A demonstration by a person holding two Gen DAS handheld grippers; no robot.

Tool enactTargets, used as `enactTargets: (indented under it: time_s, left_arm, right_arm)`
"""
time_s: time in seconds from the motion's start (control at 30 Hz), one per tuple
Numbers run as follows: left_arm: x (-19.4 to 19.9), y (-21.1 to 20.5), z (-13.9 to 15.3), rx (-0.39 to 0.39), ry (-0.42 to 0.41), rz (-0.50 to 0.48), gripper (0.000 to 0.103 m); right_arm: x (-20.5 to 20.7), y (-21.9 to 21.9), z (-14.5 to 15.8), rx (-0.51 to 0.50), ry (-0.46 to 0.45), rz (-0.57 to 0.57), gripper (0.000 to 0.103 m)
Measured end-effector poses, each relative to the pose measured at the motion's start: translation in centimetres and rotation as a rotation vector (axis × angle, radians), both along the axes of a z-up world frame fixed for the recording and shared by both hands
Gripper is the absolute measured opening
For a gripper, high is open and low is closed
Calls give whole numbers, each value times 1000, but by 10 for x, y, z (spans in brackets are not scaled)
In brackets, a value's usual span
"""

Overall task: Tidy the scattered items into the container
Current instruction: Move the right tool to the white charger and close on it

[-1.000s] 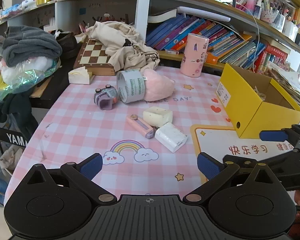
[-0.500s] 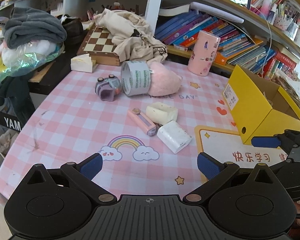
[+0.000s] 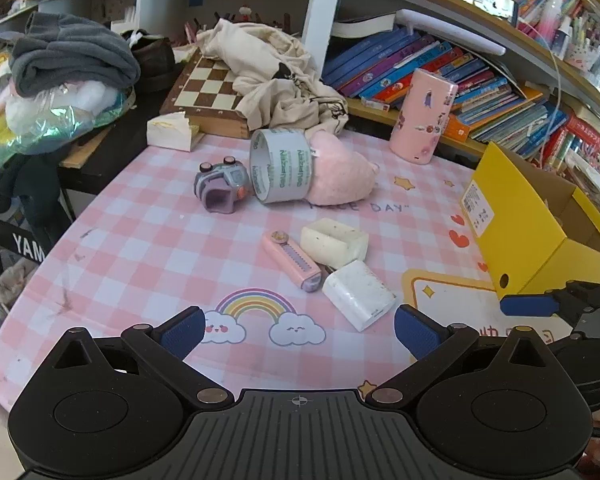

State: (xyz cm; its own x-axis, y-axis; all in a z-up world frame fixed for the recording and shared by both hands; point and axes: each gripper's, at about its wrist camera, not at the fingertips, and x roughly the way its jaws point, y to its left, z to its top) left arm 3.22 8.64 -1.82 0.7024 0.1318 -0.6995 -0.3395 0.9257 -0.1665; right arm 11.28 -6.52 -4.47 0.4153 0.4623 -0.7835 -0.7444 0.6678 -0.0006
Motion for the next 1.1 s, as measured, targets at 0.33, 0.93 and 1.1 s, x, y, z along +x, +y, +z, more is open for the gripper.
enactTargets:
  time_s: [0.33, 0.93, 1.1]
  left_arm:
    - [16, 20, -15, -29, 53, 91, 102]
    - [47, 28, -24, -27, 87, 56, 100]
    - [69, 20, -30, 23, 106, -2, 90]
  right_arm:
    - [13, 26, -11, 7, 22, 77, 85]
    - [37, 70, -29, 30, 73, 192, 42]
    - [40, 57, -28, 15, 53, 179, 42]
